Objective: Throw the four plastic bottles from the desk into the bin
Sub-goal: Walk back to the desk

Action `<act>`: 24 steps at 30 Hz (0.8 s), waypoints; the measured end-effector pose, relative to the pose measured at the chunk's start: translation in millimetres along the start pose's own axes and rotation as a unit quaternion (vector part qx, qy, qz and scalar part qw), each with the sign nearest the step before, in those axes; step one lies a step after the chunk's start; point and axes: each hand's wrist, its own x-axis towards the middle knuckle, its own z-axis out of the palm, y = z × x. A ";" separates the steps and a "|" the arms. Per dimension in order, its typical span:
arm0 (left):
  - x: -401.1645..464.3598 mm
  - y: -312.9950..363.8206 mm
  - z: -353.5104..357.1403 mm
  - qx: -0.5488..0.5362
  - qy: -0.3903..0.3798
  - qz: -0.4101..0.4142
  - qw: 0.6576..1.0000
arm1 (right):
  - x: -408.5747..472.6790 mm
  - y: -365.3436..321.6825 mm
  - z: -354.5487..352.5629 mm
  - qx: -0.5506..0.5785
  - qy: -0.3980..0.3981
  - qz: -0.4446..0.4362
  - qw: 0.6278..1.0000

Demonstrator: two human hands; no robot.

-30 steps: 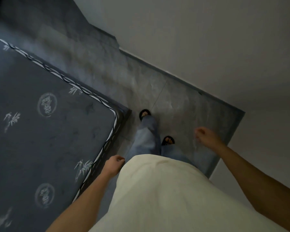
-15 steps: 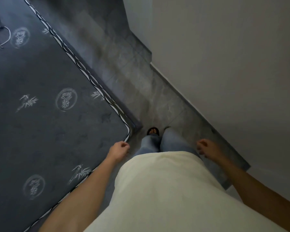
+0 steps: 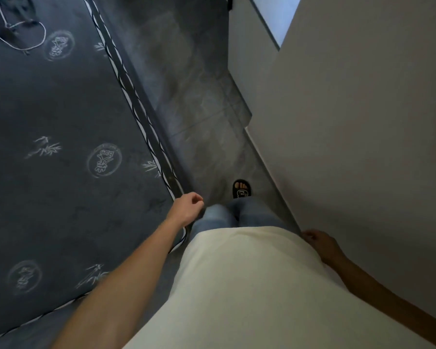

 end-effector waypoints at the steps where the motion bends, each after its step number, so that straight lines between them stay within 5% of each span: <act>1: 3.8 -0.3 -4.9 -0.003 0.004 -0.015 1.000 | 15.1 -19.8 -13.3 0.000 0.001 -0.006 1.000; 6: 8.4 -19.6 -28.3 -0.101 0.030 -0.119 0.987 | 71.3 -142.5 -64.5 -0.014 0.021 -0.078 0.997; 14: 8.9 -49.6 -63.5 -0.113 -0.019 -0.195 0.974 | 128.1 -350.8 -97.2 -0.012 0.024 -0.193 0.981; 18: 38.4 -53.1 -110.5 -0.158 0.002 -0.232 0.960 | 137.1 -415.7 -101.0 -0.043 0.032 -0.202 0.978; 24: 121.2 -12.6 -208.5 -0.161 0.035 -0.181 0.970 | 145.4 -447.1 -103.8 -0.074 -0.010 -0.127 0.989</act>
